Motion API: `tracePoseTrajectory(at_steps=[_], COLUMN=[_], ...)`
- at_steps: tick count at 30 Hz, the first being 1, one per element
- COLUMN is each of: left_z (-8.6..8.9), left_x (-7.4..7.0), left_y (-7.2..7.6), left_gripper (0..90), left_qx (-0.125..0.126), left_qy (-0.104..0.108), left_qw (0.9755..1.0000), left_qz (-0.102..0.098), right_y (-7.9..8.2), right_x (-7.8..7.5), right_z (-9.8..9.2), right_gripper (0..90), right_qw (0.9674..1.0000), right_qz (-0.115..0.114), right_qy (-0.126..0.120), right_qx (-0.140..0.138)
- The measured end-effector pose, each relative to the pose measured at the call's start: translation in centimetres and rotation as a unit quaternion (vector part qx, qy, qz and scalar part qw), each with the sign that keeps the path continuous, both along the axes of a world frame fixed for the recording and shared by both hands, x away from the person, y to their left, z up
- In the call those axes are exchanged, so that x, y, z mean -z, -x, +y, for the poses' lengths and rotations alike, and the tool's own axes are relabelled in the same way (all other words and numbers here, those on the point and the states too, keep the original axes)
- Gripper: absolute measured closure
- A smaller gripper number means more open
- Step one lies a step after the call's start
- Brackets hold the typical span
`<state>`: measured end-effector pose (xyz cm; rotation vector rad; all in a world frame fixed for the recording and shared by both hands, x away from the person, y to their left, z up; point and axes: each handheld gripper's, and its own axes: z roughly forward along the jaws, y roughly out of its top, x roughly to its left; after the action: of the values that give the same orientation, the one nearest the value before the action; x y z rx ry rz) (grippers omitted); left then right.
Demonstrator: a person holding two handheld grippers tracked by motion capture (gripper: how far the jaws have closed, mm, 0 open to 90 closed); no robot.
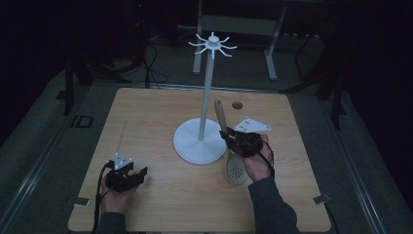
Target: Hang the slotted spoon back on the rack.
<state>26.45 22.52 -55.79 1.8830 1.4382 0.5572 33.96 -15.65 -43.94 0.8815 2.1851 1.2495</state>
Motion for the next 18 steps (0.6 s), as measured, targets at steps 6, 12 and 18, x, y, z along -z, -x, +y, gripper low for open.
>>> tracePoseTrajectory(at_steps=[6, 12, 18], left_z=[0.0, 0.0, 0.0], left_x=[0.0, 0.0, 0.0], left_y=[0.0, 0.0, 0.0], left_gripper=[40.6, 40.6, 40.5], left_qx=[0.0, 0.0, 0.0], left_qy=[0.0, 0.0, 0.0], left_qw=[1.0, 1.0, 1.0], left_qz=[0.0, 0.0, 0.0], right_y=[-0.1, -0.2, -0.4], right_x=[-0.5, -1.0, -1.4], right_z=[-0.1, -0.2, -0.3], right_gripper=[75.0, 75.0, 75.0], right_qw=[0.9999, 0.9998, 0.9994], right_qz=[-0.005, -0.01, -0.014], right_qy=[-0.01, -0.017, -0.03], right_qx=[0.003, 0.005, 0.004])
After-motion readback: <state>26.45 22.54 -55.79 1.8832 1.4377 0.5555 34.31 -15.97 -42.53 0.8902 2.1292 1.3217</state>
